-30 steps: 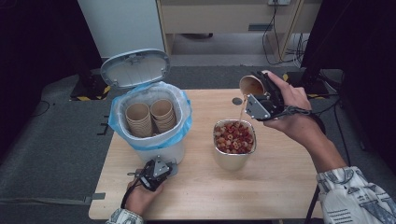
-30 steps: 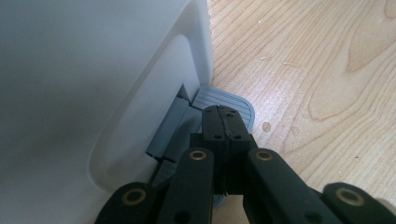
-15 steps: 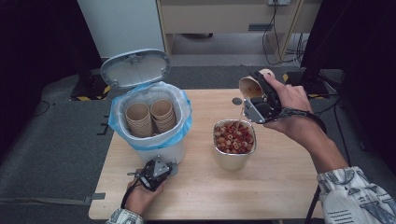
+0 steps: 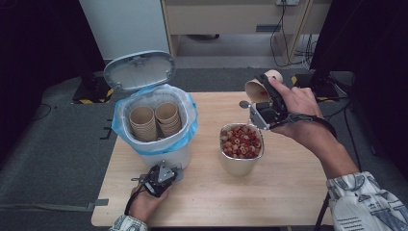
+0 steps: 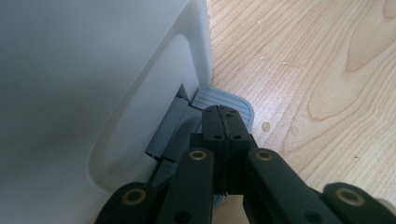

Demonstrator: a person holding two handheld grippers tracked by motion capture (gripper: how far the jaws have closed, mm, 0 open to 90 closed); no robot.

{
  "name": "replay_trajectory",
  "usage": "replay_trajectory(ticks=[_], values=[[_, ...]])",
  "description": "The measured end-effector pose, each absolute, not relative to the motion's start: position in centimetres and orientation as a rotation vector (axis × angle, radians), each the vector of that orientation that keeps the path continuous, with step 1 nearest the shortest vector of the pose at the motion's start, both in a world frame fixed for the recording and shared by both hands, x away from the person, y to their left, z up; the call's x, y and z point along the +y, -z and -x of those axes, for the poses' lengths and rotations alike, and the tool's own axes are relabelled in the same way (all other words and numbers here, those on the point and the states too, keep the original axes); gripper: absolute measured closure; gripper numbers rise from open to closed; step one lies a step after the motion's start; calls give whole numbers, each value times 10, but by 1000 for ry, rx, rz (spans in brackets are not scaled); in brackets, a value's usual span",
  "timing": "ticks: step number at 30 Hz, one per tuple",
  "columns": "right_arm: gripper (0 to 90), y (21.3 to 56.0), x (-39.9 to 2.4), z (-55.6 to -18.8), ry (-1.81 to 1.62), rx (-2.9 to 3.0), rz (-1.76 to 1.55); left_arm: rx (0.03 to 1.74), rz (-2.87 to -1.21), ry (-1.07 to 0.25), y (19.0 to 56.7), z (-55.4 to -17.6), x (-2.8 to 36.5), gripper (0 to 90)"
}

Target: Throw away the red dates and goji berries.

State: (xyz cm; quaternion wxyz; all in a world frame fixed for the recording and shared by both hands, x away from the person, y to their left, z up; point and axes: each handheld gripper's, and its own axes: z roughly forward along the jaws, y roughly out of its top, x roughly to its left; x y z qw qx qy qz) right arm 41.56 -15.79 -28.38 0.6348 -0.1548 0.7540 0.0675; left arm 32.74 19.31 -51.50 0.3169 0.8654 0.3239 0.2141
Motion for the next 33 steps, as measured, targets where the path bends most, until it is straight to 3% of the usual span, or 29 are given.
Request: replay_trajectory(ticks=[24,33], values=[[303,282,-155,-411,-37,1659,431,853,-2278,-563,515,-327,193,898],[304,302,-138,-413,42,1656,551,854,-2275,-559,515,-327,193,898]])
